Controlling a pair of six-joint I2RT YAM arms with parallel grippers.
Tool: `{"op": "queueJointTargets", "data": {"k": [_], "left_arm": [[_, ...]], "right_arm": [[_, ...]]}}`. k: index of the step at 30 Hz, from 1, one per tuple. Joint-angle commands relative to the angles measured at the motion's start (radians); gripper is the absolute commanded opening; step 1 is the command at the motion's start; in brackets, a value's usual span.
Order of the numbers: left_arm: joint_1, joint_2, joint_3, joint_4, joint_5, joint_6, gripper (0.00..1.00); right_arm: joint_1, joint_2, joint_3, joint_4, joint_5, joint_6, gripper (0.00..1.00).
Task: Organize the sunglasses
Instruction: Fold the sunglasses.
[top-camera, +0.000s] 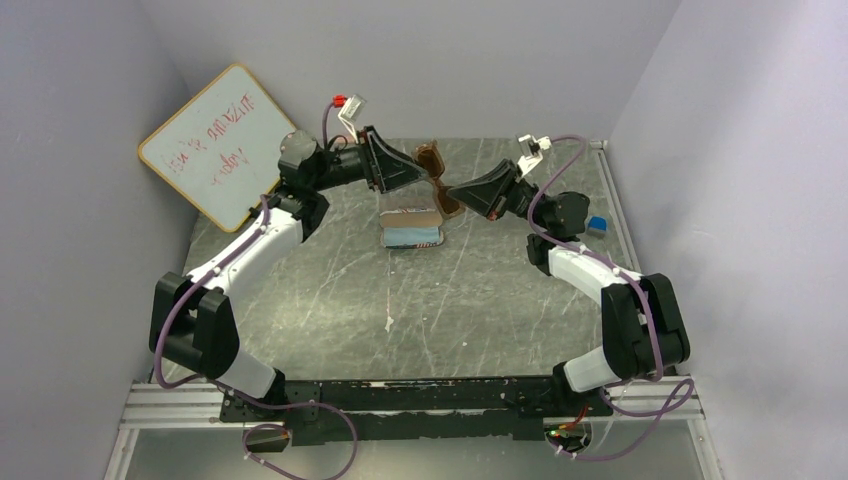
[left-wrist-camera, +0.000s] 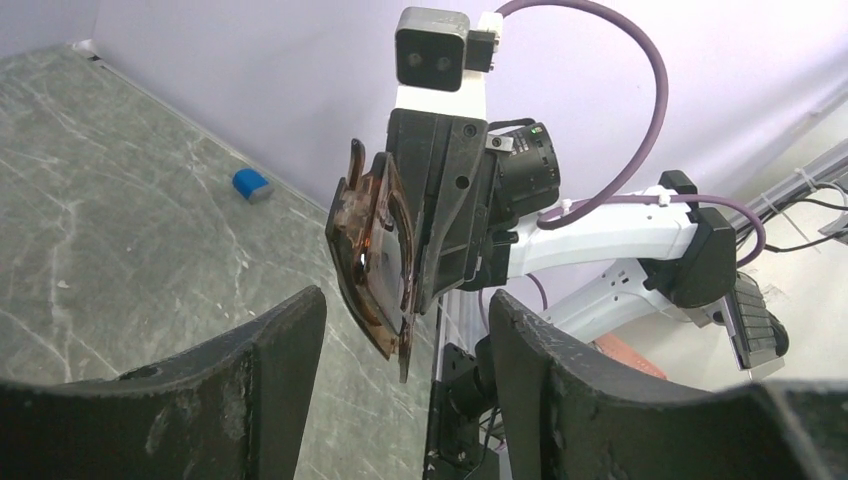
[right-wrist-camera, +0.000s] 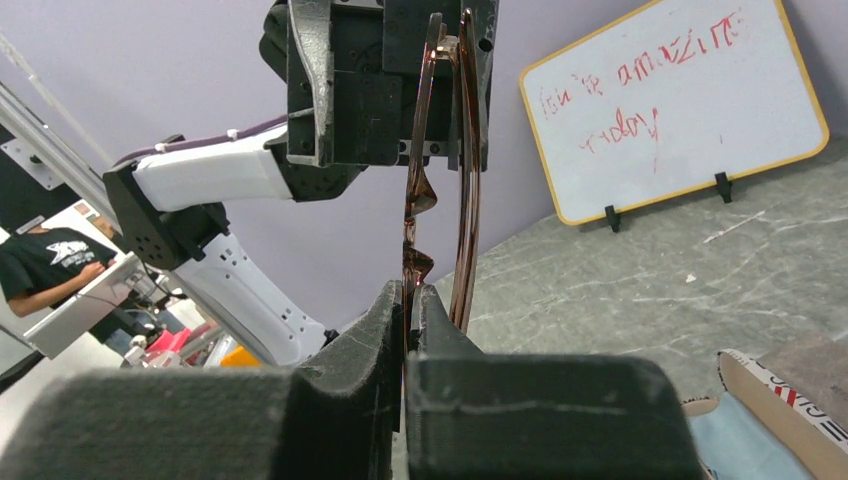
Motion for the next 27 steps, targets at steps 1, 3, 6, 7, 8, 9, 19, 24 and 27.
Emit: {"op": "queueJointTargets", "data": {"k": [1,3,6,7,8,9,19,24,27], "left_arm": [[-0.004,0.008,-0.004,0.070,0.026,-0.026,0.64],[-0.004,0.010,-0.007,0.077,0.029,-0.031,0.59],[-0.007,0.011,-0.011,0.084,0.031,-0.036,0.53],[-0.008,0.012,-0.012,0.085,0.031,-0.036,0.50],[-0.009,0.012,-0.013,0.086,0.030,-0.035,0.47],[-0.010,0.014,-0.011,0.084,0.029,-0.033,0.44],[-0.016,0.021,0.021,-0.014,0.020,0.035,0.05],[-0.016,-0.004,0.069,-0.196,0.029,0.178,0.05],[-0.016,-0.016,0.113,-0.387,0.039,0.340,0.05]], "right_arm": [[0.005,-0.001,-0.003,0.039,0.014,-0.019,0.00],[0.005,0.002,-0.001,0.050,0.016,-0.009,0.00],[0.005,0.005,-0.003,0.057,0.021,-0.003,0.00],[0.005,0.007,-0.003,0.057,0.020,-0.002,0.00],[0.005,0.007,-0.004,0.057,0.019,-0.002,0.00],[0.005,0.008,-0.005,0.057,0.019,-0.002,0.00],[0.012,0.015,0.016,0.049,-0.020,-0.014,0.09],[-0.021,-0.023,0.069,-0.187,-0.138,-0.160,0.72],[-0.078,-0.064,0.105,-0.400,-0.190,-0.309,0.89]]}}
